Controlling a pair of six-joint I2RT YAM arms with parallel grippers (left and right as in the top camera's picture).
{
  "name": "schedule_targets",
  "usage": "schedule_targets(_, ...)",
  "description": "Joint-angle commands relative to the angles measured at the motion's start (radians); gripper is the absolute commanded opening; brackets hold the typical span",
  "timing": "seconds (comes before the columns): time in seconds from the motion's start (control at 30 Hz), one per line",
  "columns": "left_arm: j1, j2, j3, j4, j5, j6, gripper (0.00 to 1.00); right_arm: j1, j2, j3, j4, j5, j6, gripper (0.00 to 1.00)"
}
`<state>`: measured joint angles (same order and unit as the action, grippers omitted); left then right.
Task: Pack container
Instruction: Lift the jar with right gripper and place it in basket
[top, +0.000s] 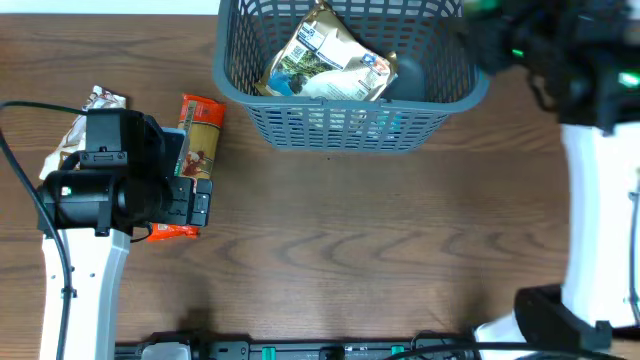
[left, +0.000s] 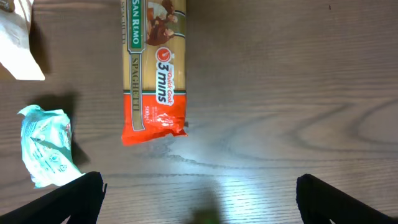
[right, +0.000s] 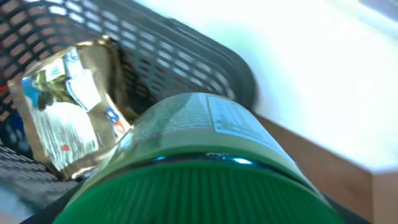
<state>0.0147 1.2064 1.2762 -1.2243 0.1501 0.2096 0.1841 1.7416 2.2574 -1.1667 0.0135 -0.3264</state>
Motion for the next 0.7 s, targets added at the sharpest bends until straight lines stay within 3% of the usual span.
schedule_targets(0.0, -0.005, 0.0, 0.017, -0.003, 0.0, -0.005, 0.99, 0.036, 0.095, 0.013, 0.027, 0.034, -0.071, 0.01)
schedule_targets(0.37, -0.005, 0.0, 0.017, -0.006, 0.028, -0.005, 0.99, 0.038, 0.411, 0.013, 0.004, 0.035, 0.0, 0.01)
schedule_targets(0.67, -0.005, 0.0, 0.017, -0.005, 0.028, -0.005, 0.99, 0.016, 0.52, 0.013, -0.054, 0.035, 0.034, 0.01)
